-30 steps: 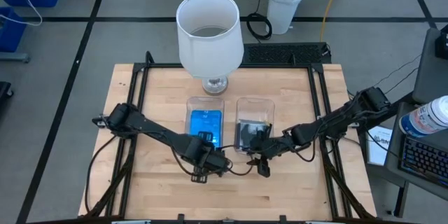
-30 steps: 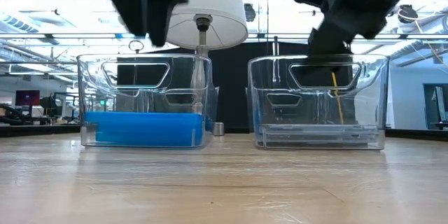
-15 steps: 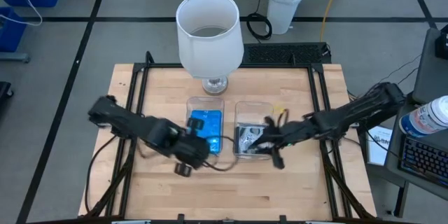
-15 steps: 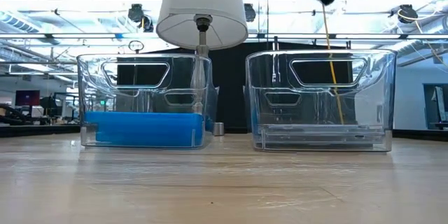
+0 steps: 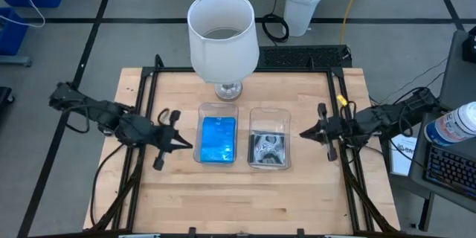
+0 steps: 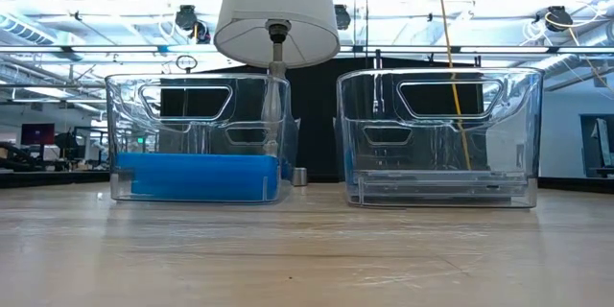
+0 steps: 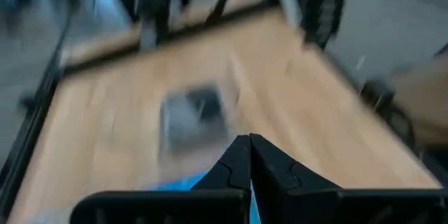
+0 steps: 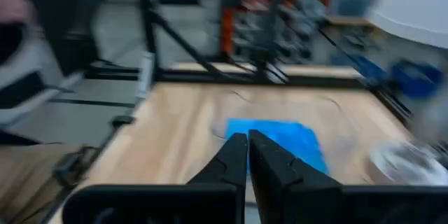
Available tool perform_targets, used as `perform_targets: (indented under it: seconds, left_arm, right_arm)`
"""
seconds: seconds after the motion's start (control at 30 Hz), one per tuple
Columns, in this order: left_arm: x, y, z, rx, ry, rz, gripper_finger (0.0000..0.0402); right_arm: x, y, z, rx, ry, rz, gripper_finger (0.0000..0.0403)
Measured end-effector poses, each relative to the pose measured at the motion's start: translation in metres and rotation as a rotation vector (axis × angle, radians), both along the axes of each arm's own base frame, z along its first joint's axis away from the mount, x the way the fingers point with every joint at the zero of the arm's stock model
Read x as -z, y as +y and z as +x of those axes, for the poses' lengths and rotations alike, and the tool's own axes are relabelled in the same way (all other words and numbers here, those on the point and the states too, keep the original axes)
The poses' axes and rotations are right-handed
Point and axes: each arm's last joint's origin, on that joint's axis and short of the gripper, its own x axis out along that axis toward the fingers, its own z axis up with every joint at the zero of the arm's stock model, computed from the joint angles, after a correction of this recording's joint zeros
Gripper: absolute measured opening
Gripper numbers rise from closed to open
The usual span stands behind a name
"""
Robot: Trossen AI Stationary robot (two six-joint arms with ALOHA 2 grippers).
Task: Pick & place jewel cases by type
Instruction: Return to Home Position
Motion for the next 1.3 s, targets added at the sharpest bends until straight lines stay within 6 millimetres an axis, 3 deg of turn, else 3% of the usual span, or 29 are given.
perform_targets:
  seconds: [0.13,0.3,0.47,0.57,0.67,0.83,1.13,1.23,1.3]
  left_arm:
    - [0.032,0.011,-0.009,0.131,-0.249,-0.001,0.0004]
    - [0.066,0.036,-0.025,0.070,-0.328,-0.064,0.0003]
    - [0.077,0.048,-0.044,0.038,-0.394,-0.150,0.0003]
    - [0.085,0.050,-0.061,0.024,-0.388,-0.160,0.0002]
    - [0.098,0.048,-0.071,0.037,-0.489,-0.167,0.0002]
    - [0.138,0.044,-0.073,0.053,-0.558,-0.122,0.0001]
    - [0.184,0.045,-0.072,0.019,-0.511,-0.111,0.0001]
    - [0.191,0.046,-0.072,0.001,-0.468,-0.122,0.0001]
    - [0.192,0.046,-0.072,0.014,-0.460,-0.129,0.0001]
  right_arm:
    - [0.015,-0.005,-0.007,-0.085,-0.104,-0.029,0.0001]
    - [0.024,-0.016,-0.013,-0.029,-0.210,0.030,0.0001]
    - [0.039,-0.022,-0.015,-0.033,-0.221,0.051,0.0001]
    - [0.048,-0.025,-0.022,-0.016,-0.225,0.052,0.0001]
    - [0.057,-0.027,-0.027,-0.010,-0.276,0.084,0.0000]
    - [0.081,-0.028,-0.031,0.016,-0.308,0.100,0.0000]
    - [0.115,-0.035,-0.028,0.104,-0.342,0.110,0.0000]
    - [0.111,-0.038,-0.030,0.130,-0.407,0.139,0.0000]
    - [0.117,-0.040,-0.028,0.135,-0.343,0.148,0.0000]
